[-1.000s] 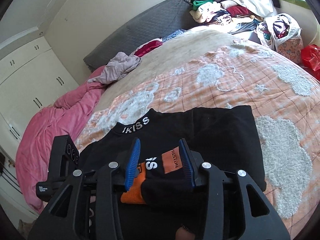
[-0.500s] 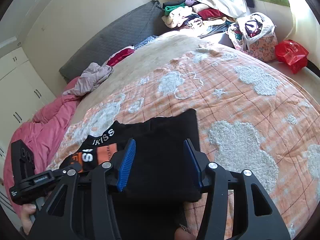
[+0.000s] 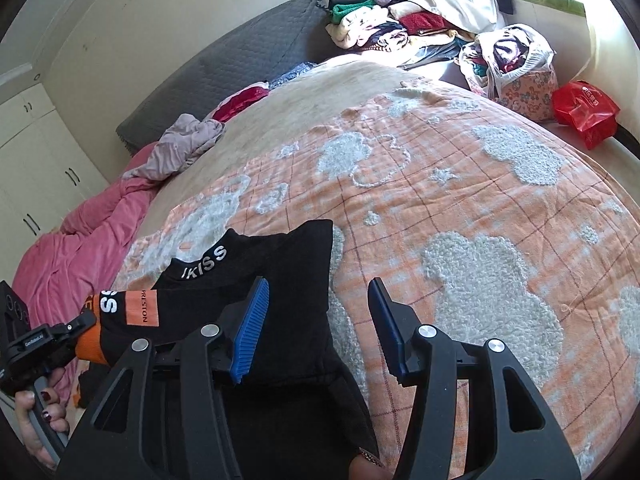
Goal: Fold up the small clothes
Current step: 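Lay the sleeve on the shirt body and open the right tool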
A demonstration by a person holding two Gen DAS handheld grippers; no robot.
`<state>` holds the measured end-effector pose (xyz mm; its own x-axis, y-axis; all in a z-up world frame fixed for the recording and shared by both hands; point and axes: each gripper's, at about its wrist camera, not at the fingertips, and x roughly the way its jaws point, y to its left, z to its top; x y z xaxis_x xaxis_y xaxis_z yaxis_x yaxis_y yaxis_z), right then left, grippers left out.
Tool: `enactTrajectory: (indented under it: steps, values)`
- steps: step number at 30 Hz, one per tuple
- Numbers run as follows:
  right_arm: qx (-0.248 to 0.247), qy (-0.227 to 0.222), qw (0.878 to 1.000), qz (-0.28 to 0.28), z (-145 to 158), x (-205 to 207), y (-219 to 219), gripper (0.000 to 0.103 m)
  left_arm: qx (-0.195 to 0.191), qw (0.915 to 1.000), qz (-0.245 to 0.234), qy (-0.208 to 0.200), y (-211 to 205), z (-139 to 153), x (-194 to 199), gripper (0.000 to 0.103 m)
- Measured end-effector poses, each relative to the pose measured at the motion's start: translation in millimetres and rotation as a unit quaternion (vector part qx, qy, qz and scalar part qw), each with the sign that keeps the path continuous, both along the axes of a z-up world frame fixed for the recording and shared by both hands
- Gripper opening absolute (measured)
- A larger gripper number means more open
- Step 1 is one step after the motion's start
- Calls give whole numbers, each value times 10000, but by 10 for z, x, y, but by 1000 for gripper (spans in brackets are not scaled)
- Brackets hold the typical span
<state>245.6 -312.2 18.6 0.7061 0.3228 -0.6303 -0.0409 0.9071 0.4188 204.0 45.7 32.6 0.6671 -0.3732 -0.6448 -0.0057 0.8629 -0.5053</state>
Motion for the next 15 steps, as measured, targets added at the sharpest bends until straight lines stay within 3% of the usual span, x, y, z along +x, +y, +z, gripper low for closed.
enactTrajectory:
  steps: [8, 15]
  values:
    - [-421, -67, 9986, 324, 8, -9, 242, 55, 102, 9998, 51, 138, 122, -119, -72, 9]
    - [-685, -51, 9950, 720, -34, -12, 502, 57, 603, 9981, 142, 53, 160, -121, -139, 12]
